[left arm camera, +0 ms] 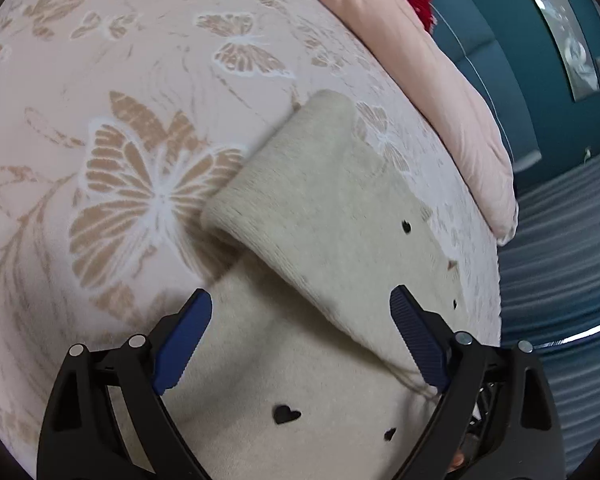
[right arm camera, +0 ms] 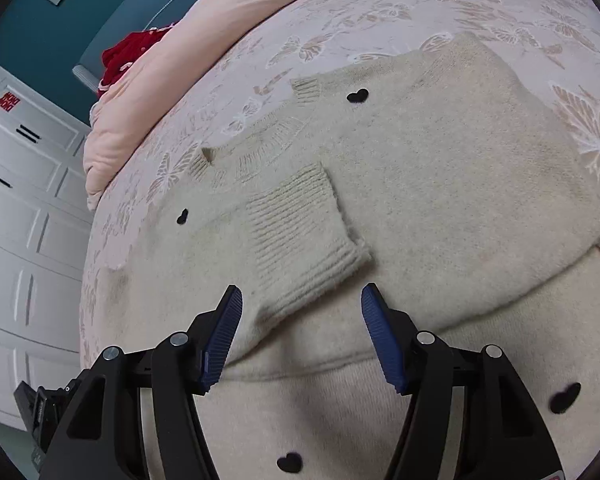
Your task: Fold small clothes
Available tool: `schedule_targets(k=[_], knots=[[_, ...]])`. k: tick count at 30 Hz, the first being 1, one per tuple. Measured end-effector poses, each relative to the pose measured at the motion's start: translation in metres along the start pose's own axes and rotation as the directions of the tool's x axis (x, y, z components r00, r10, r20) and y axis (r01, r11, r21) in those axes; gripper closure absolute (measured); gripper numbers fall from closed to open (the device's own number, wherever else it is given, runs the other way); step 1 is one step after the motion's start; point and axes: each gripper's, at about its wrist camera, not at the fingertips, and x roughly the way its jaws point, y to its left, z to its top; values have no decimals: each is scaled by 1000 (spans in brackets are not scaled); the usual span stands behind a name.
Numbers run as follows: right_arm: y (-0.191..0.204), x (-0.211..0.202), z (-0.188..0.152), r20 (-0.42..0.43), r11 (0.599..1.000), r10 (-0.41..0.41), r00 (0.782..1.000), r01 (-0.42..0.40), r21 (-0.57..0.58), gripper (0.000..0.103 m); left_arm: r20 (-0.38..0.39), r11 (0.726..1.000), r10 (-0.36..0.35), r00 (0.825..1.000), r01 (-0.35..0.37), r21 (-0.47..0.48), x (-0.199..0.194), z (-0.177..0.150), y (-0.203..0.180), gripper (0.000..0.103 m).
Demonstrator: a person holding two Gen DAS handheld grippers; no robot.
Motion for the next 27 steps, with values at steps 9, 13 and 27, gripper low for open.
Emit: schedule_targets(k=[9, 13, 27], knots=[[68, -52, 30, 121, 960, 217, 969, -190, -205, 95, 44, 982, -32, 999, 39, -183, 9, 20, 17, 81], [80, -131, 44, 324, 926, 262, 909, -142, -349, 96, 71, 991, -22, 997, 31, -128, 7, 16, 2, 83], [-73, -47, 54, 161, 987, -84, 983, 104, -120, 96, 38, 991, 125, 991, -127, 37, 45, -21, -18, 85]])
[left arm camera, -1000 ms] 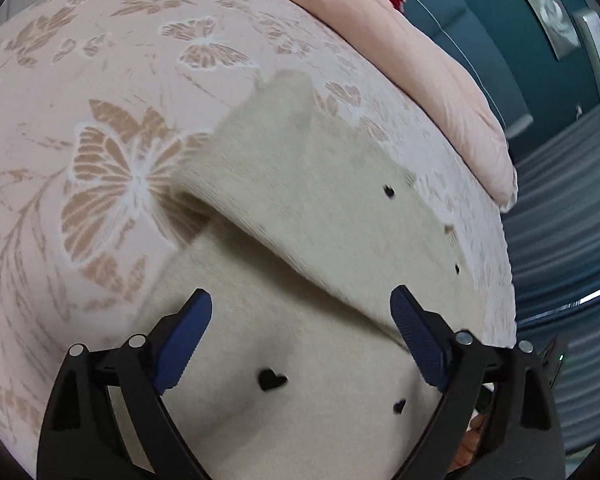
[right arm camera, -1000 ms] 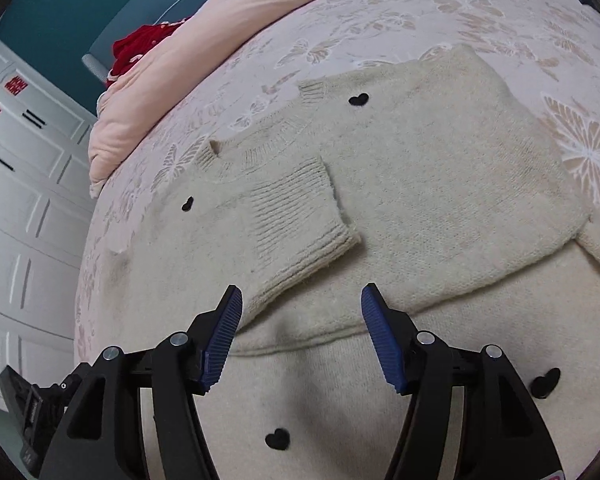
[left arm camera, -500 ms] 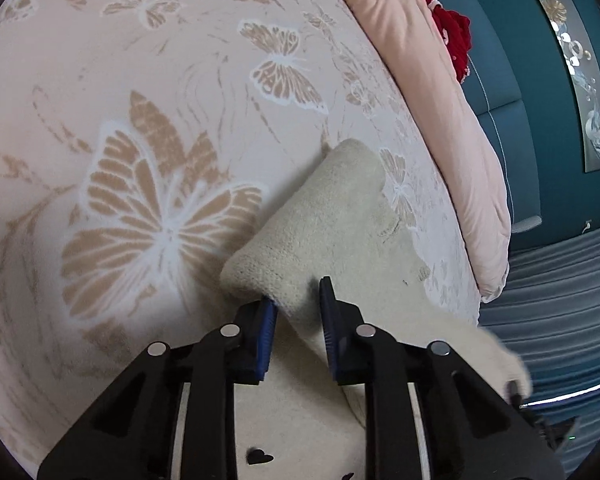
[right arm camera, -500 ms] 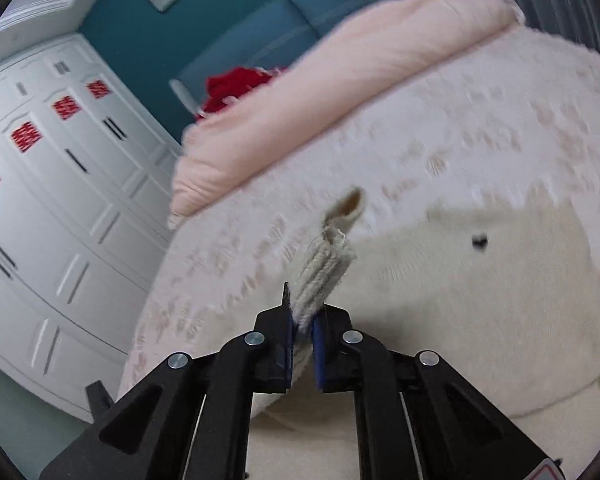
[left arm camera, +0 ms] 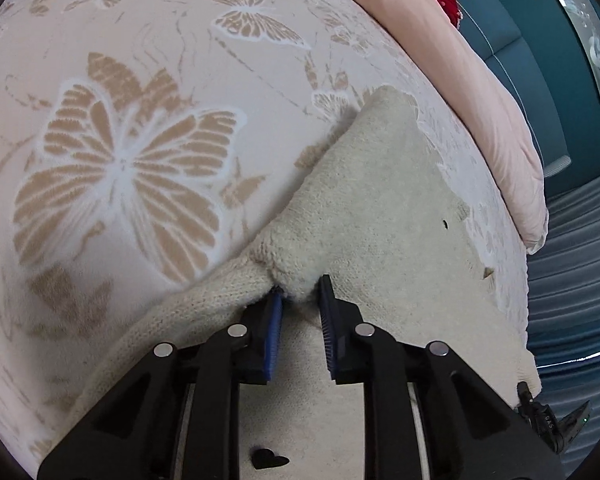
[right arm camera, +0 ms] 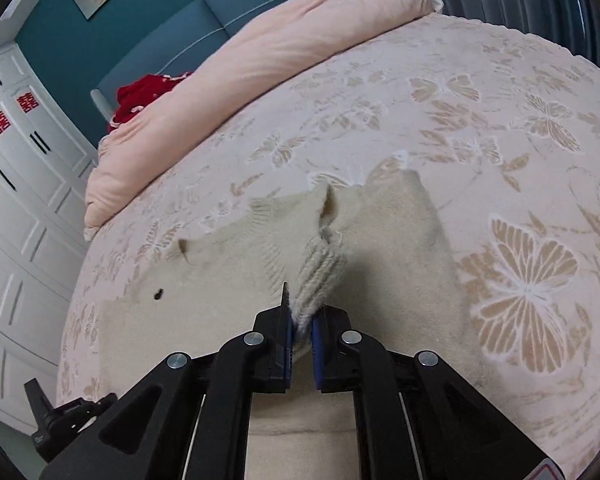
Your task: Fold small clothes
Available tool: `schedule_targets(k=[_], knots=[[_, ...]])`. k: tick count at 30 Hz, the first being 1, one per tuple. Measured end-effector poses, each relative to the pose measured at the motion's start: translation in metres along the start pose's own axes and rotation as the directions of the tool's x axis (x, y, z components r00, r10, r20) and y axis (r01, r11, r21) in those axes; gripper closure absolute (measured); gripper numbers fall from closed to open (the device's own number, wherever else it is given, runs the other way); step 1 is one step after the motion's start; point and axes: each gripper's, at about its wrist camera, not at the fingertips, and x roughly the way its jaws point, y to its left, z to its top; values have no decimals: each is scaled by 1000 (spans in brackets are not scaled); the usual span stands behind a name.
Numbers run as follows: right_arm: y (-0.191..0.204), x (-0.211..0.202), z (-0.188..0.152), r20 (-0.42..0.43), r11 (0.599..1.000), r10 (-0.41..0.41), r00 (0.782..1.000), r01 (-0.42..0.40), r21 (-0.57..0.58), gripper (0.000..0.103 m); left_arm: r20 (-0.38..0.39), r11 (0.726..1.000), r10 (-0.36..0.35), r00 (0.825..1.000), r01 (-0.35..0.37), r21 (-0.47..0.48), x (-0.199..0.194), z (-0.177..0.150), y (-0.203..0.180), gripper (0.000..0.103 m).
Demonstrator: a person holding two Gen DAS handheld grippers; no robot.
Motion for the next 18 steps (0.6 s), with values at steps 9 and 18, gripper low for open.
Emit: schedule_targets(k=[9, 18], knots=[[6, -50, -16, 146, 991, -117, 982, 125, -43, 81, 213, 963, 10, 977, -67, 262, 0, -33, -10, 82], [253, 46, -37, -325, 790, 249, 912, -386, -476, 101, 239, 977, -129, 962, 83, 195, -3, -33, 9, 81]])
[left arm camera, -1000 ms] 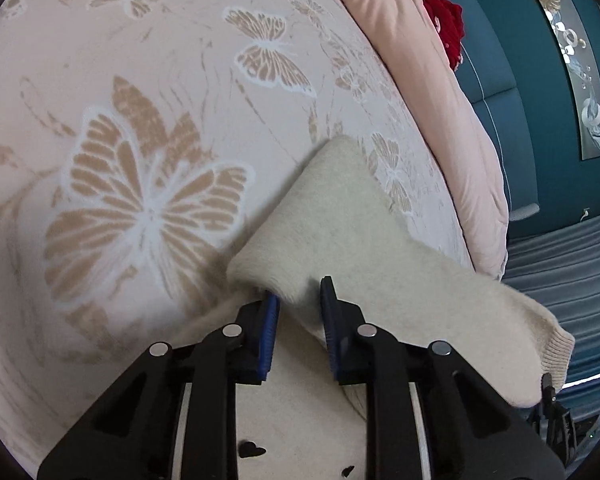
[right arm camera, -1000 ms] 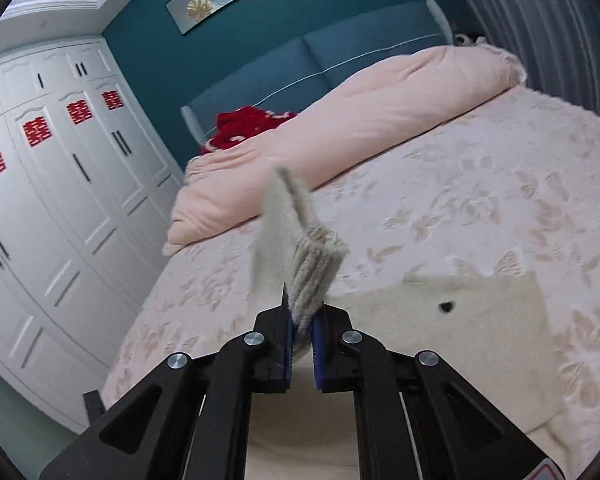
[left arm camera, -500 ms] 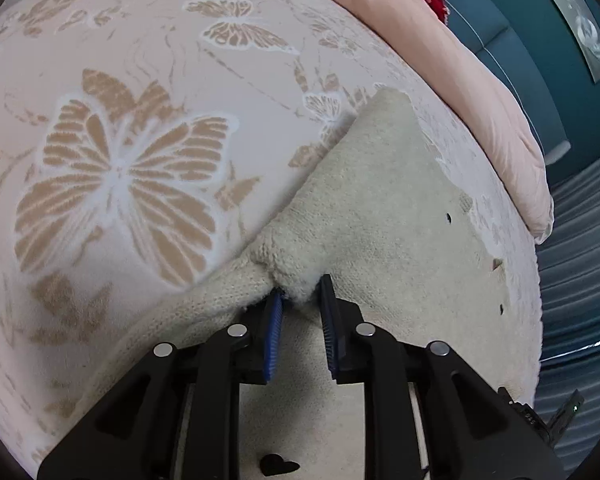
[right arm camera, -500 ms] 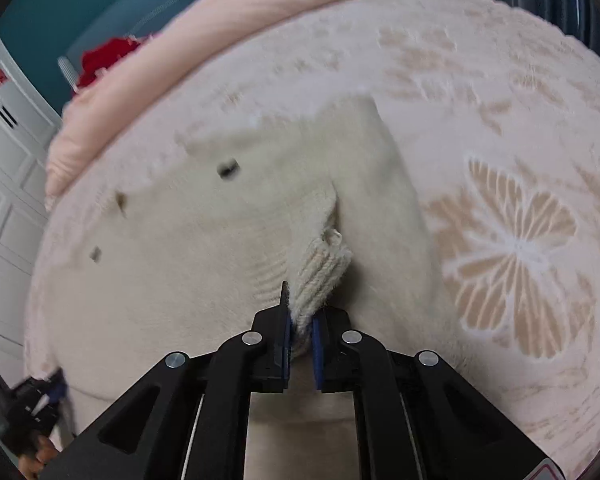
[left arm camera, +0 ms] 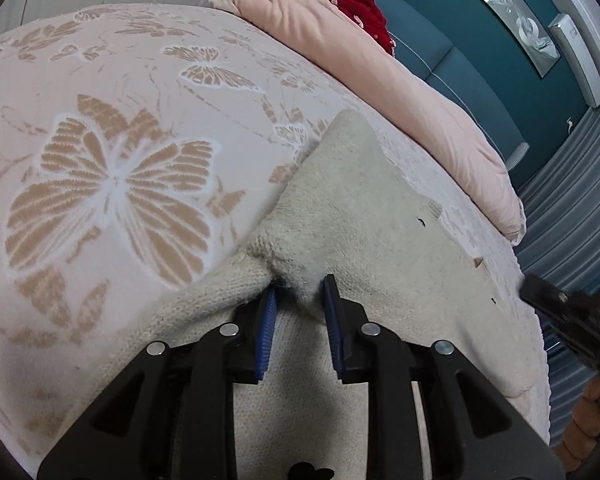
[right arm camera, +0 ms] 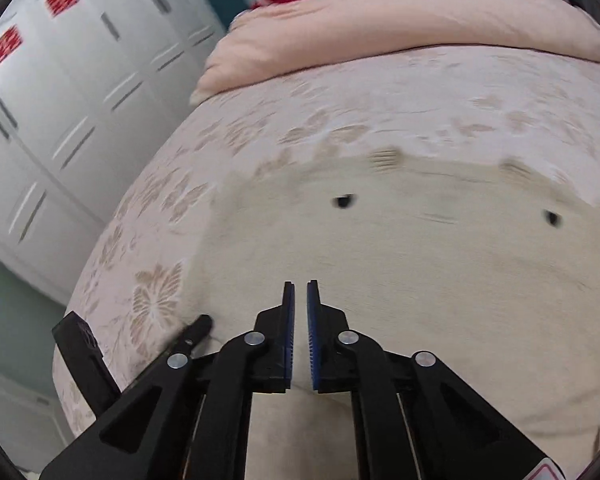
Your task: Fold small clothes
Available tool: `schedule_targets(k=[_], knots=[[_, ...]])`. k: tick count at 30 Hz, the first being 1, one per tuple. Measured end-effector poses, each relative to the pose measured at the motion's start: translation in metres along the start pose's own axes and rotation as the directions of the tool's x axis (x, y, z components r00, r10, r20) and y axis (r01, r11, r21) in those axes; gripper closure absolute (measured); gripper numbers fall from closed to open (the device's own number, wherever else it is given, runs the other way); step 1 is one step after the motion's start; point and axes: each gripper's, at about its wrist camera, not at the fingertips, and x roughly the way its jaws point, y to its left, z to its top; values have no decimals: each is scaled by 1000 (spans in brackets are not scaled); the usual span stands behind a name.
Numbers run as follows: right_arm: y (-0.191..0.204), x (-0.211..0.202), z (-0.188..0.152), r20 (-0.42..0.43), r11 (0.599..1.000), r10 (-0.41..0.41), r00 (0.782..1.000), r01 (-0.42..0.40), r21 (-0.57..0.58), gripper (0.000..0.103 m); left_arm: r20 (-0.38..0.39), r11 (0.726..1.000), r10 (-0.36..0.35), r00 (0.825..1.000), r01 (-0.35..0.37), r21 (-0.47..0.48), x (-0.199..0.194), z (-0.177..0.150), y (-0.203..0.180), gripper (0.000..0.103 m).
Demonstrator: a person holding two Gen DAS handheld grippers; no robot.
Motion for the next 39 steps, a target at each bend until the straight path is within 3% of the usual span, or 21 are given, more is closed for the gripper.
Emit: schedule_targets(k=[4, 8, 12, 14, 17, 19, 21, 24, 25, 27, 31, 32, 33, 34, 37, 39], knots=[[34, 81, 45, -133, 999, 29, 991, -34, -34, 101, 16, 1000, 3, 1000, -4, 20, 1, -4, -2, 80], [58, 149, 65, -208, 993, -93, 974, 75, -95, 103, 30, 1000, -20, 999, 19, 11, 1, -6, 2, 80], [69, 166, 75, -180, 988, -132, 975, 114, -107, 103, 40, 999, -31, 999, 30, 11, 1, -9, 3, 80], [61, 144, 77, -134, 996, -71, 988, 63, -63, 103, 44, 999, -37, 998, 36, 12, 1, -10, 4, 80], [24, 63, 51, 39, 999, 0, 999, -1, 40, 99, 46, 999, -41, 998, 41, 11, 1, -10, 4, 80], [-19, 1, 12, 135, 993, -56, 989, 41, 114, 94, 45, 999, -37, 998, 36, 14, 1, -10, 4, 80], [-75, -58, -38, 178, 964, -173, 969, 130, 230, 87, 45, 999, -34, 998, 33, 17, 1, -11, 3, 80], [-147, -125, -101, 155, 873, -397, 905, 320, 367, 77, 43, 999, -22, 999, 21, 24, 1, -11, 1, 79], [-168, -139, -117, 141, 844, -425, 894, 334, 420, 70, 41, 1000, -18, 999, 17, 27, 2, -11, 0, 79], [-199, -152, -137, 104, 814, -409, 907, 310, 492, 63, 36, 1000, -8, 999, 7, 29, 2, -9, -2, 79], [-218, -126, -140, 79, 835, -309, 948, 231, 500, 52, 0, 1000, 12, 1000, -12, -7, -2, 3, -5, 79], [-219, -116, -137, 63, 834, -296, 953, 226, 504, 58, -5, 999, 10, 1000, -10, -33, -5, 7, -3, 79], [-218, -108, -132, 61, 837, -285, 957, 218, 502, 72, -8, 998, 18, 1000, -18, -55, -8, 12, -2, 82], [-213, -106, -128, 68, 845, -266, 962, 198, 497, 95, -8, 997, 28, 1000, -29, -68, -11, 18, 0, 85], [-183, -144, -107, 274, 890, -209, 939, 66, 452, 96, -9, 997, 36, 999, -36, -63, -20, 36, -3, 93], [-172, -165, -105, 357, 912, -218, 909, 59, 406, 96, 15, 997, 82, 997, -82, -10, -28, 41, -8, 96]])
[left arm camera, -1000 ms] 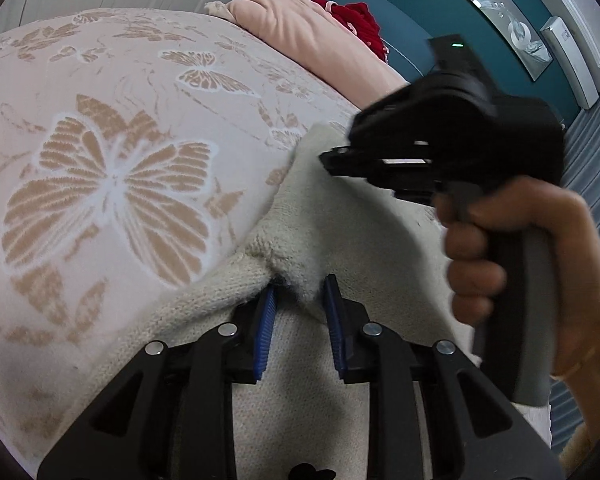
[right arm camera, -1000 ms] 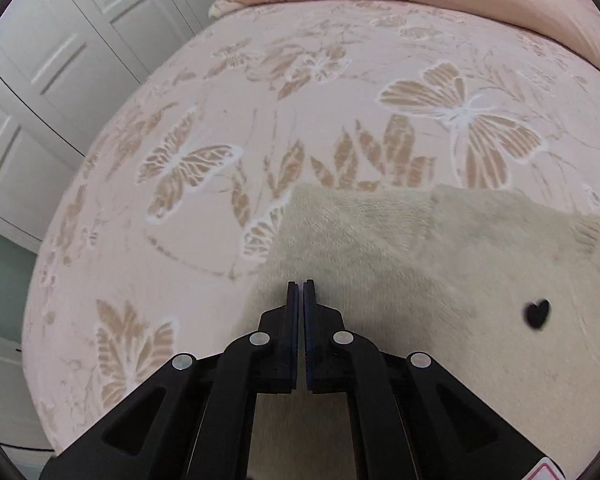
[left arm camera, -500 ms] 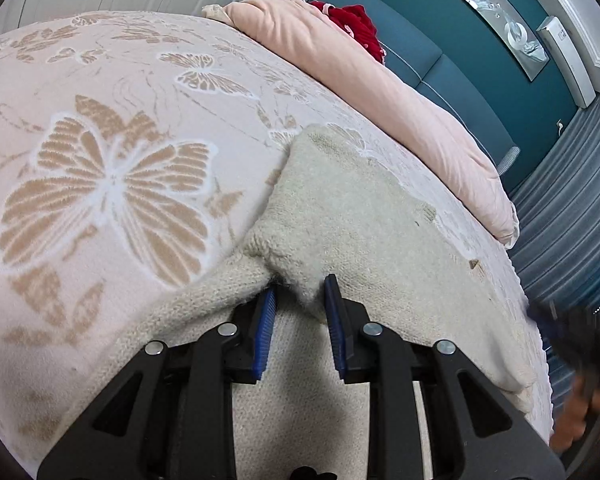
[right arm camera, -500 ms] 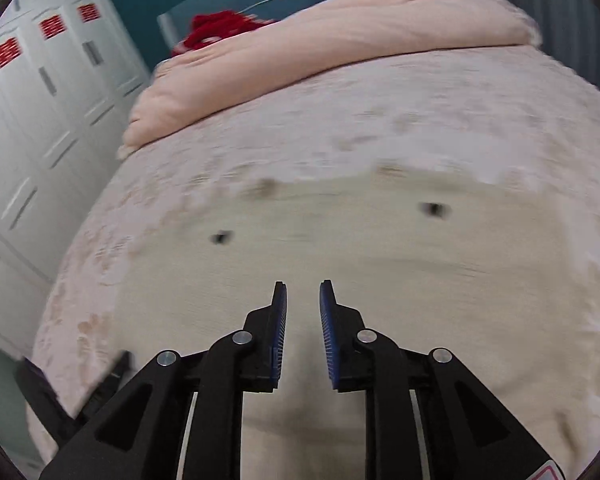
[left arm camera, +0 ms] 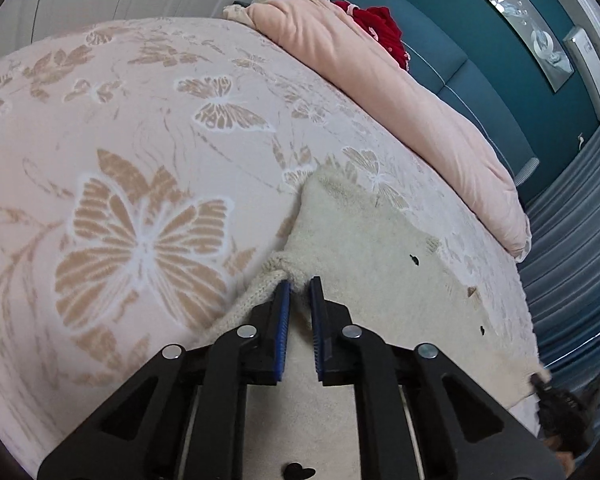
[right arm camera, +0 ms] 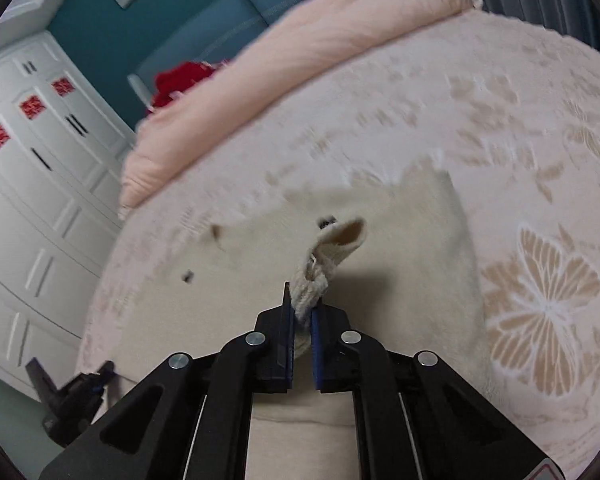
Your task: Fold small clothes
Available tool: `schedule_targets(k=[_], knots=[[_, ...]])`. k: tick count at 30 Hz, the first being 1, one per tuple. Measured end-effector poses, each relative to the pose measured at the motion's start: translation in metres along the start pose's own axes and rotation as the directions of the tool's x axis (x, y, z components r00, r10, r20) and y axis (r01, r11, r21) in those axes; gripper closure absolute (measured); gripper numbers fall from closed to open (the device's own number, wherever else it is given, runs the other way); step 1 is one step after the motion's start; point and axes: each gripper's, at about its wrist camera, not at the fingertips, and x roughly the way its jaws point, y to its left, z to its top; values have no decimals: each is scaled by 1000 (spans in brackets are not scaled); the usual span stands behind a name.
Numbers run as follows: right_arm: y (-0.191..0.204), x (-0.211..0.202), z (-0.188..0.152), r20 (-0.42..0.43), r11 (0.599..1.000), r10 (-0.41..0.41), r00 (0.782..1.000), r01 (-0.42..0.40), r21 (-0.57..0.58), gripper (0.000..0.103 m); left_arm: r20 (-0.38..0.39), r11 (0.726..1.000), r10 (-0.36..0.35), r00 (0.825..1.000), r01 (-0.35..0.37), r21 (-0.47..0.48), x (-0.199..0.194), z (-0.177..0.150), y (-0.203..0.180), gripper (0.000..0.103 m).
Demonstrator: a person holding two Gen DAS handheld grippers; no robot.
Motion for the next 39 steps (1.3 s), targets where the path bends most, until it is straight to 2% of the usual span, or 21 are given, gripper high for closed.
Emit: schedule_targets(k=[2, 4, 5, 6, 8, 10, 11, 14, 15, 18, 19, 20, 21, 23, 27, 29, 31, 33, 36, 38, 39], knots=[[-19, 21, -10, -66, 994, -113, 991, 112, -16, 96, 36, 994, 99, 994, -100, 33, -2, -1, 6, 96], [-56, 62, -33, -261, 976, -206, 943, 216, 9, 97, -65, 991, 130, 989, -131, -10, 17, -6, 30, 95], [-63, 61, -38, -247, 979, -197, 949, 204, 5, 98, -98, 991, 122, 988, -127, -50, 21, -11, 42, 96], [-58, 51, -37, -212, 979, -201, 956, 202, -14, 97, -71, 992, 92, 993, -98, -80, 12, -12, 47, 95], [-47, 31, -32, -162, 971, -237, 958, 238, -18, 82, -37, 993, 82, 996, -85, -82, -9, -10, 44, 96], [-36, 10, -32, -102, 972, -236, 966, 233, -38, 82, -50, 996, -9, 999, 5, -89, -25, -8, 34, 94], [-32, 4, -34, -84, 968, -250, 965, 245, -58, 82, -66, 996, -47, 997, 42, -79, -31, -7, 26, 89], [-30, 5, -42, -110, 966, -254, 961, 247, -72, 81, -161, 988, -139, 977, 126, -90, -23, -11, 1, 53], [-31, 8, -45, -127, 968, -250, 960, 243, -68, 81, -194, 981, -173, 966, 151, -121, -13, -13, -4, 50], [-34, 16, -51, -161, 970, -244, 956, 240, -43, 70, -223, 967, -168, 960, 116, -226, 15, -14, -3, 50], [-36, 21, -52, -177, 974, -227, 958, 227, -24, 60, -214, 960, -154, 965, 95, -262, 22, -12, 3, 51], [-38, 27, -53, -187, 975, -218, 958, 221, -4, 59, -201, 951, -141, 969, 76, -300, 27, -9, 10, 61], [-40, 32, -54, -195, 975, -215, 957, 221, 11, 62, -186, 944, -119, 975, 53, -326, 30, -6, 17, 86], [-39, 41, -49, -217, 983, -167, 962, 181, 43, 101, -161, 938, -105, 981, 44, -343, 31, 4, 27, 90], [-9, 21, -33, -76, 998, -52, 996, 55, 27, 102, -96, 979, -40, 995, 19, -202, 19, 15, 22, 92], [-16, 38, -39, -135, 993, -117, 984, 121, 16, 102, -111, 980, -25, 994, 3, -200, 26, 10, 31, 92], [-36, 53, -49, -208, 974, -218, 953, 228, 20, 102, -129, 974, -36, 991, 6, -228, 35, 0, 43, 91], [-44, 38, -51, -178, 973, -201, 963, 217, 76, 103, -105, 986, -23, 994, 6, -165, 33, -2, 38, 90], [-46, 11, -45, -99, 968, -197, 975, 210, 138, 87, -79, 997, 3, 997, -9, -75, 32, -7, 31, 90], [-48, 19, -40, -135, 974, -118, 984, 141, 178, 62, -55, 998, -3, 998, 0, -66, 32, -11, 33, 90], [-47, 27, -40, -155, 975, -101, 983, 129, 183, 59, -46, 998, -3, 999, 0, -64, 31, -12, 33, 90]])
